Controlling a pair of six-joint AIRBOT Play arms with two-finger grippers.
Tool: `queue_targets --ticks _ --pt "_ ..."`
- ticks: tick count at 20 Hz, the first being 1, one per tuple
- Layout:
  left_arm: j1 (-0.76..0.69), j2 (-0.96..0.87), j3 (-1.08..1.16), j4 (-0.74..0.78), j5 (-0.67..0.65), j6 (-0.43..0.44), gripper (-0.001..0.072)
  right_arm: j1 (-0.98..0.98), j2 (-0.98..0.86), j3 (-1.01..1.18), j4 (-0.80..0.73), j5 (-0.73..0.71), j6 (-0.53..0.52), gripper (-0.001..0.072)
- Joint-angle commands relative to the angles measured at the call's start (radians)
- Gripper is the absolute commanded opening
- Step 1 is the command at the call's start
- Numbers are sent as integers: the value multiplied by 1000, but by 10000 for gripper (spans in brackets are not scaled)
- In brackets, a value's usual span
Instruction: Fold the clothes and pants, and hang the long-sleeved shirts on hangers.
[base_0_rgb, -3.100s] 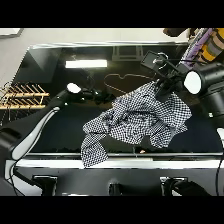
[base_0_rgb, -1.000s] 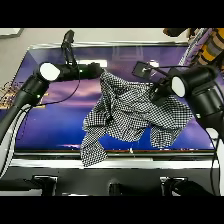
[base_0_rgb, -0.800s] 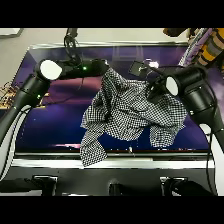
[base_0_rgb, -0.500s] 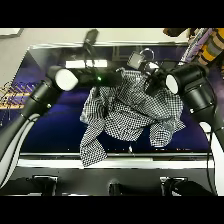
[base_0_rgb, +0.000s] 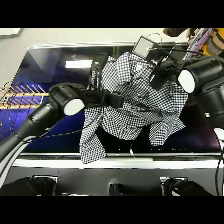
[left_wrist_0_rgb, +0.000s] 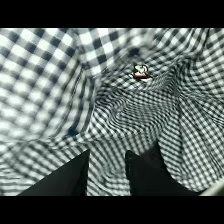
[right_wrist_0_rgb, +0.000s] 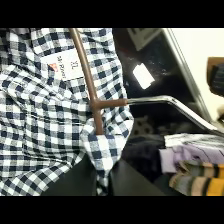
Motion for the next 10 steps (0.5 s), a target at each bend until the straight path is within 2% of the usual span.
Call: queue_targets --ticks 1,3,4,7,10 --pt "78 85 -24 -61 -3 68 474 1 6 2 84 -1 -72 26" --pt "219 142 -24 -173 -50 166 624 1 6 2 84 -19 -107 26" --pt "306 161 -24 -241 -83 253 624 1 5 2 90 -31 -132 26" --pt "521 155 -25 -455 -203 612 623 1 -10 1 155 -51 -247 26" --pt "607 135 -25 -505 -241 844 622 1 -46 1 215 -45 -352 27"
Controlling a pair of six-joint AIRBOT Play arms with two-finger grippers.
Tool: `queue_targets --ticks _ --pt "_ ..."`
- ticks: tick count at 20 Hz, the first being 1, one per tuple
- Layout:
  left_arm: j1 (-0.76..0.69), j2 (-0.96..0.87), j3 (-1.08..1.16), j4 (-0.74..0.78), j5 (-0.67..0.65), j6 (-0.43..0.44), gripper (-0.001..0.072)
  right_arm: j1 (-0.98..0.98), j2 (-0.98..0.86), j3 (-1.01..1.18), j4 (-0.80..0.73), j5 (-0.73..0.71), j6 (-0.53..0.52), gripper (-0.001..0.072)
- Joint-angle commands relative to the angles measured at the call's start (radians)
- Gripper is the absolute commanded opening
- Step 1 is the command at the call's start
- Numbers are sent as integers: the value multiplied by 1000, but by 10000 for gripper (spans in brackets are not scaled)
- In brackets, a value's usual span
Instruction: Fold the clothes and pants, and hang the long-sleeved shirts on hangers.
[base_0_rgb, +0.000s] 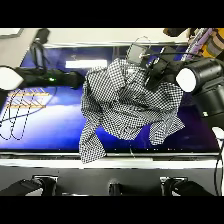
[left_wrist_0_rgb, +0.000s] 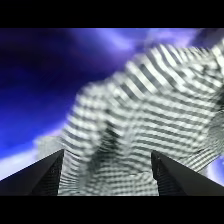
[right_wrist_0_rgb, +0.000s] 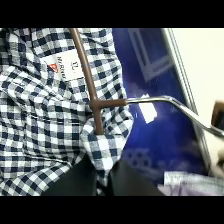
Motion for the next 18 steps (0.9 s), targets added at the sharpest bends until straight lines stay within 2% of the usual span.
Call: queue_targets --ticks 1,3,7,12,15,18 --pt "110 -14 -1 -119 -67 367 623 0 -38 0 80 -6 -137 27" --pt "97 -39 -1 -120 -67 538 622 0 -60 0 102 -5 -173 27" --pt "63 -109 -1 -183 -50 558 611 0 -79 0 127 -7 -185 27" --pt "51 -178 -1 -339 -87 710 609 0 -79 0 172 -5 -185 27" --pt "40 -204 -1 -351 -159 735 598 0 -79 0 180 -4 -185 27" --pt "37 -222 -1 -351 -140 736 592 0 -75 0 212 -1 -197 28"
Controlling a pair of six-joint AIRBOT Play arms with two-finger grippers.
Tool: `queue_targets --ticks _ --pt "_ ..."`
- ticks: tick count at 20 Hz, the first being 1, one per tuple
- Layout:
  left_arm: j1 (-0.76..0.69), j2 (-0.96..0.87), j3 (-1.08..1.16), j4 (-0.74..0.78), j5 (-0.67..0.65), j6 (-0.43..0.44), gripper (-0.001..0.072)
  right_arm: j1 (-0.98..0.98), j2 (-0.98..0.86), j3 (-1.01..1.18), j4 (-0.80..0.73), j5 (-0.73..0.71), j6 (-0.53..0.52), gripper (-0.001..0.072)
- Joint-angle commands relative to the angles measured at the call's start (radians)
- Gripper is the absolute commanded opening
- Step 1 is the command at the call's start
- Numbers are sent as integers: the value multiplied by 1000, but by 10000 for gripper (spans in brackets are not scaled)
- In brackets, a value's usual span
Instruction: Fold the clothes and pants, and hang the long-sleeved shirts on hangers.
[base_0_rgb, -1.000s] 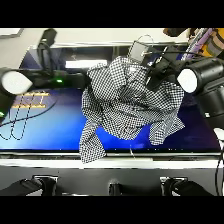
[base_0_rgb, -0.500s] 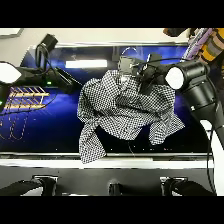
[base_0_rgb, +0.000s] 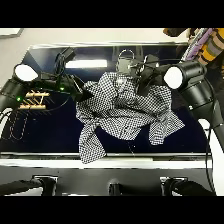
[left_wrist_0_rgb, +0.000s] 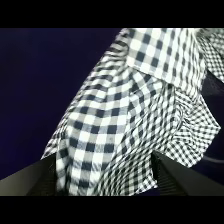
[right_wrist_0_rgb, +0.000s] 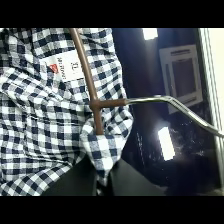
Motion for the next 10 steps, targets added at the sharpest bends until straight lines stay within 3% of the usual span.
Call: queue_targets --ticks 1,2,4,6,10 --pt "-5 -26 0 -21 3 26 590 0 5 0 46 6 -17 28" --pt "-5 -28 0 -21 17 26 519 0 8 0 50 8 -17 28" --pt "-5 -30 0 -21 37 26 219 0 16 0 53 14 -17 28" --pt "-5 -29 0 -21 47 26 26 0 28 0 53 24 -16 29" --pt "-5 -24 0 -21 60 75 17 0 63 1 35 10 111 31"
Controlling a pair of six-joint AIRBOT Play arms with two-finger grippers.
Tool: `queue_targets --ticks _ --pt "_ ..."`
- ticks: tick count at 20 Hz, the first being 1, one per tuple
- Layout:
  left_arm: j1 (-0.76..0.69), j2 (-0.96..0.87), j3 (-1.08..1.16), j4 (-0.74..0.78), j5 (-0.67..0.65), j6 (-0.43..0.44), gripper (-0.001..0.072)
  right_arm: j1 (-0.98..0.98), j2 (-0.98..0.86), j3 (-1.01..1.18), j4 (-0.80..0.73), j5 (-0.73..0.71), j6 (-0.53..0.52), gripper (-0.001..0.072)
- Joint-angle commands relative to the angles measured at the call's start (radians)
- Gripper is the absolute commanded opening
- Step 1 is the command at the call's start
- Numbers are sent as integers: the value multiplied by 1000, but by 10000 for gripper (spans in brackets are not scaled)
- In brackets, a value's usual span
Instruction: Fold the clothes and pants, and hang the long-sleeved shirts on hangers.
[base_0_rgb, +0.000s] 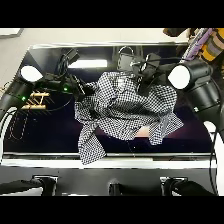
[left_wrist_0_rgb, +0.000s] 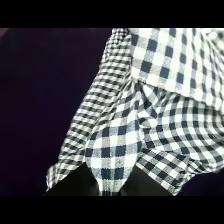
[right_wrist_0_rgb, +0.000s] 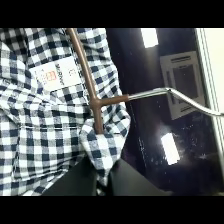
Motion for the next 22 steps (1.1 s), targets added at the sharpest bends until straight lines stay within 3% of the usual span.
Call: queue_targets --ticks 1,3,7,10,13,15,17,20,22 --pt "1 7 0 3 37 26 17 1 33 2 -24 -4 129 81" --pt "1 18 0 4 72 26 16 0 65 1 -74 -1 239 278" --pt "1 40 0 3 132 30 15 0 166 1 -133 40 399 404" --pt "-10 61 0 4 139 44 15 -48 251 1 -159 110 493 410" --pt "-43 103 0 4 138 60 15 -232 315 1 -140 167 586 411" --pt "-75 145 0 4 137 70 15 -406 322 1 -42 220 527 412" --pt "-100 185 0 4 128 69 15 -584 304 0 176 314 378 411" --pt "-123 215 0 4 60 69 15 -774 231 0 512 425 250 411" --pt "-128 217 0 4 24 69 15 -786 151 0 560 463 101 419"
